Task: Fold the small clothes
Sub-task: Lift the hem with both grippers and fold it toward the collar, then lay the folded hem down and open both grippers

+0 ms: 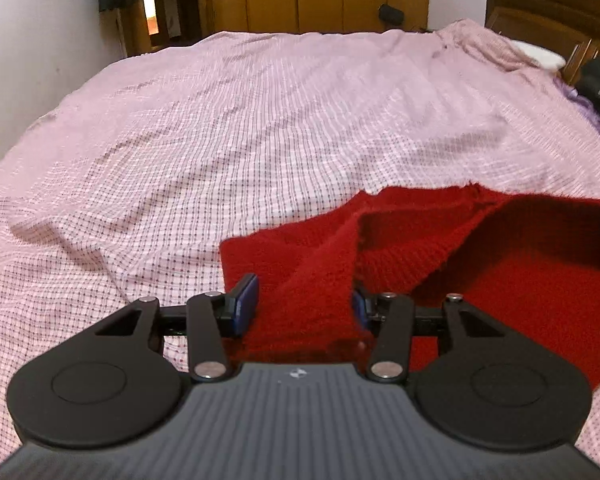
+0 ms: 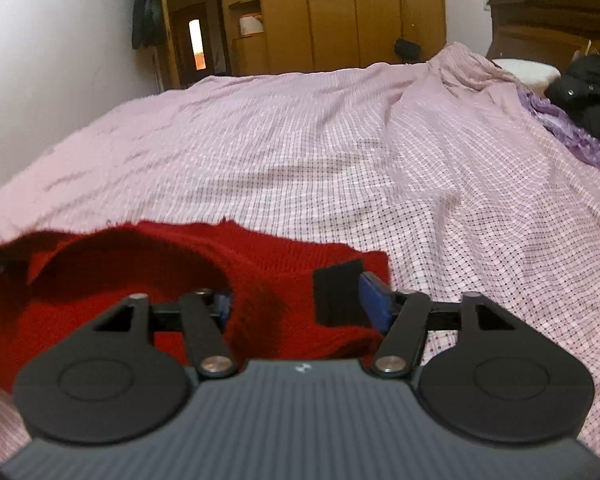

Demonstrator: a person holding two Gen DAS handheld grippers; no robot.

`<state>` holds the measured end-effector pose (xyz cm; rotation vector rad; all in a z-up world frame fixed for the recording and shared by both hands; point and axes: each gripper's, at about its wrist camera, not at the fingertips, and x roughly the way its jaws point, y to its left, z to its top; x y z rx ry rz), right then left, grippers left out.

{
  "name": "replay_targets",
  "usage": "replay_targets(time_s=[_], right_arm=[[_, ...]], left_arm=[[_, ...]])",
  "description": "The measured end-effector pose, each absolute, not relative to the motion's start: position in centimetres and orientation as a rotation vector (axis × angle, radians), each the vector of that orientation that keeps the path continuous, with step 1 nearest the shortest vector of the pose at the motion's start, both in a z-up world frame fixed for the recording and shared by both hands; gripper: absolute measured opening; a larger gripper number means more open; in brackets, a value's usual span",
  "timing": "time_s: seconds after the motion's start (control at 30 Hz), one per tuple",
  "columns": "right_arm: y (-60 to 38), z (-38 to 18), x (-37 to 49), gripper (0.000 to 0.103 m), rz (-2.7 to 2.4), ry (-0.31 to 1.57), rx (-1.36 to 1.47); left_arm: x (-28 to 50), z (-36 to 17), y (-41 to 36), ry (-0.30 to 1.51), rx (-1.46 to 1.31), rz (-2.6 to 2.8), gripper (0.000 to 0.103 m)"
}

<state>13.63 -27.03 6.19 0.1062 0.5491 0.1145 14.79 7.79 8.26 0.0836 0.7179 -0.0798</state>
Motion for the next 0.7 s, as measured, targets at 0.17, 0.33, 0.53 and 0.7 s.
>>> replay_targets(time_s=[0.17,0.33,0.53,0.7], right_arm=[[-27.5,6.7,13.3,0.073,0.123,0.539,0.107],[-27.7,8.0,13.2,0.074,0.158,0.521,0.143],[-28.1,10.5,14.2,0.085,0.162,0.543,0.147],[-29.2,11.5,13.8,0.085,0.148,0.519,0.139]], left_arm=[[15.3,9.9,9.1,0.703,0.067,-0.06,0.055],[15.5,11.8,10.2,0.667,0.027,-0.041,0.055],[14.9,11.8,10.7,0.675,0.023,-0.031,0.055],[14.7,9.8,11.4,0.716,0.019,-0.019,0.055]])
